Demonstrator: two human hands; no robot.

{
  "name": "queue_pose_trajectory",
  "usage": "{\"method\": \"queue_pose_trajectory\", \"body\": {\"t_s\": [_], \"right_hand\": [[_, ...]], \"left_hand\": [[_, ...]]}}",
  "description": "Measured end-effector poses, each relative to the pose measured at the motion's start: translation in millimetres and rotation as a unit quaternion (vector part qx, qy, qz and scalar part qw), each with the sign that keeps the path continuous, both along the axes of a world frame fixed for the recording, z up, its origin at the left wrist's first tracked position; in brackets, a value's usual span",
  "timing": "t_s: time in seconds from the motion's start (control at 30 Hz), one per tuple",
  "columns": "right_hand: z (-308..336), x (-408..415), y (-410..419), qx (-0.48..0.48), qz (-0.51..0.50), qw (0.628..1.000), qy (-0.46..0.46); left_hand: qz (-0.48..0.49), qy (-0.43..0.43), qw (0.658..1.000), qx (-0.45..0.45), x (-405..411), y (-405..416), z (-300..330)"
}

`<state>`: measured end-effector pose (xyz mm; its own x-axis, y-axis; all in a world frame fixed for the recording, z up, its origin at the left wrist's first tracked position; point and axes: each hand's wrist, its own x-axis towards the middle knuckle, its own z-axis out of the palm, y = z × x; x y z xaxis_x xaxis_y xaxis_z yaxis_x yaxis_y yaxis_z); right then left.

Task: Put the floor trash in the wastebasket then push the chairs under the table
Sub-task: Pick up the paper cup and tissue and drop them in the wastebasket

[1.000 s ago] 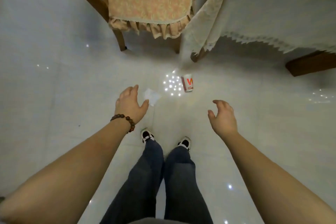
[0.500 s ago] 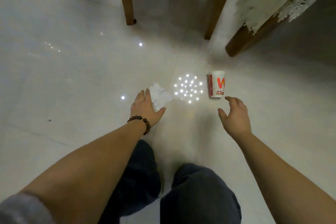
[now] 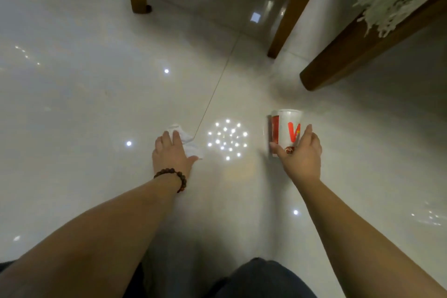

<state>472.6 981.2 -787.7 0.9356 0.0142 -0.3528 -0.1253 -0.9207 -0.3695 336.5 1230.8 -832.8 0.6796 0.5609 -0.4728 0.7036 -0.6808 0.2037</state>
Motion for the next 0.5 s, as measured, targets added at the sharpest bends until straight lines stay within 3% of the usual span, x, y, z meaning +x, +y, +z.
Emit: {"method": "queue_pose_trajectory", "body": {"t_s": [0.13, 0.3, 0.5], "right_hand": [[-8.6, 13.5, 8.8, -0.002, -0.026, 0.999, 0.02], [-13.7, 21.0, 20.1, -0.004, -0.078, 0.996, 0.046], [-1.6, 14.7, 34.2, 0.063, -0.038, 0.997, -0.021]], "left_hand": [[-0.046, -0.028, 0.999, 0.009, -2.0, -8.1, 1.3], [-0.005, -0.058, 0.997, -0.047, 9.5, -16.3, 10.7], [0.019, -0.14, 0.987, -0.081, 28.8, -22.1, 39.4]]}}
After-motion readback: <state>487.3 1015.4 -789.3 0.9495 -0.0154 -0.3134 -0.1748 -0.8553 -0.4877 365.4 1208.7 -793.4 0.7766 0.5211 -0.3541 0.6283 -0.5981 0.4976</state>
